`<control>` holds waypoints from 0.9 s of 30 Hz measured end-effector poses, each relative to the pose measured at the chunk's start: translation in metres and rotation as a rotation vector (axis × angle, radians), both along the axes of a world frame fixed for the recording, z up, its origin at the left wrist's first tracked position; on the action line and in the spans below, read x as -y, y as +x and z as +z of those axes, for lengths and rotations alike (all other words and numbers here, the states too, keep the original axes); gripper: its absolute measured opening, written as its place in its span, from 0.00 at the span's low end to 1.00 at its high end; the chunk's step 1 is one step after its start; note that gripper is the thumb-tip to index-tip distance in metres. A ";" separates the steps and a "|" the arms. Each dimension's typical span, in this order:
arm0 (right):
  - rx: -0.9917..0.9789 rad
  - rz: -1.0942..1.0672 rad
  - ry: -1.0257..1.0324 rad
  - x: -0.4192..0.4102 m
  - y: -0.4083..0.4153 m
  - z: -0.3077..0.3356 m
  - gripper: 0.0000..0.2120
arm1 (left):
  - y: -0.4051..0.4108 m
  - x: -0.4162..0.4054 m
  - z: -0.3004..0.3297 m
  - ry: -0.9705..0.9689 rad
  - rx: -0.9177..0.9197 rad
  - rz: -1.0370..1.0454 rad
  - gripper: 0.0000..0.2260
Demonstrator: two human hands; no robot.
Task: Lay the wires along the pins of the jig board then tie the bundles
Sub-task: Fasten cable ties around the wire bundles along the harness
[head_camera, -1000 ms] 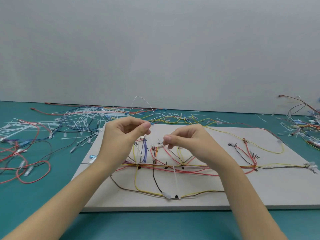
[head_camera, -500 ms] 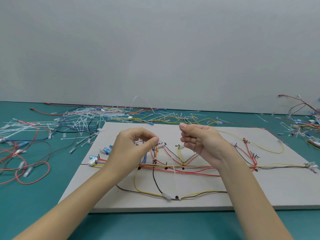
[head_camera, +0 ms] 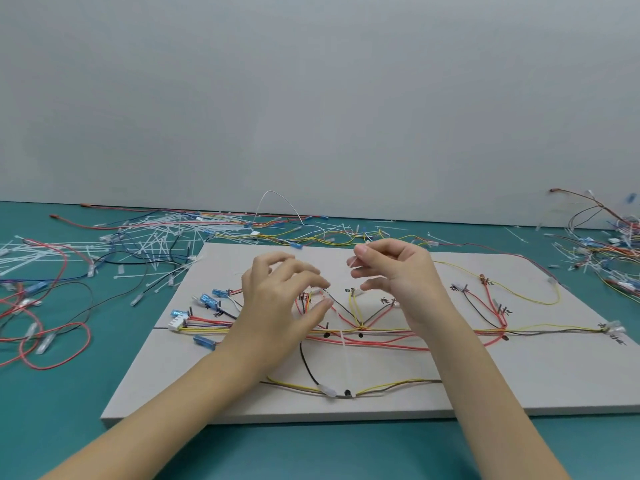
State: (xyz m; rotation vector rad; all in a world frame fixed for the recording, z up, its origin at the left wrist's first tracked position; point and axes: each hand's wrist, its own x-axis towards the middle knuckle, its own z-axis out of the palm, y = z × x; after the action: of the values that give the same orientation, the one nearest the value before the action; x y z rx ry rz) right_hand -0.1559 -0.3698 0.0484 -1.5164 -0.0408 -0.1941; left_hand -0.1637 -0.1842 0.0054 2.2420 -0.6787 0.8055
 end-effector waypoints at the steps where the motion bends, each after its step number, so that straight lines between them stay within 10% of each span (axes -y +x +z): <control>1: 0.029 -0.048 -0.055 0.003 0.001 0.001 0.04 | 0.000 0.002 0.000 0.045 0.044 0.018 0.06; 11: 0.081 -0.168 -0.375 0.027 0.009 -0.003 0.04 | 0.009 0.019 -0.001 0.604 0.024 -0.069 0.12; 27: 0.122 -0.175 -0.486 0.022 0.010 -0.009 0.04 | 0.010 0.032 -0.006 0.729 0.298 -0.044 0.04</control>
State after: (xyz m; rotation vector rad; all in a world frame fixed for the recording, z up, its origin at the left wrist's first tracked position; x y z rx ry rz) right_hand -0.1457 -0.3922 0.0397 -1.9922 -0.0559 -0.4409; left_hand -0.1535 -0.2162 -0.0005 2.7472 -1.3286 0.9918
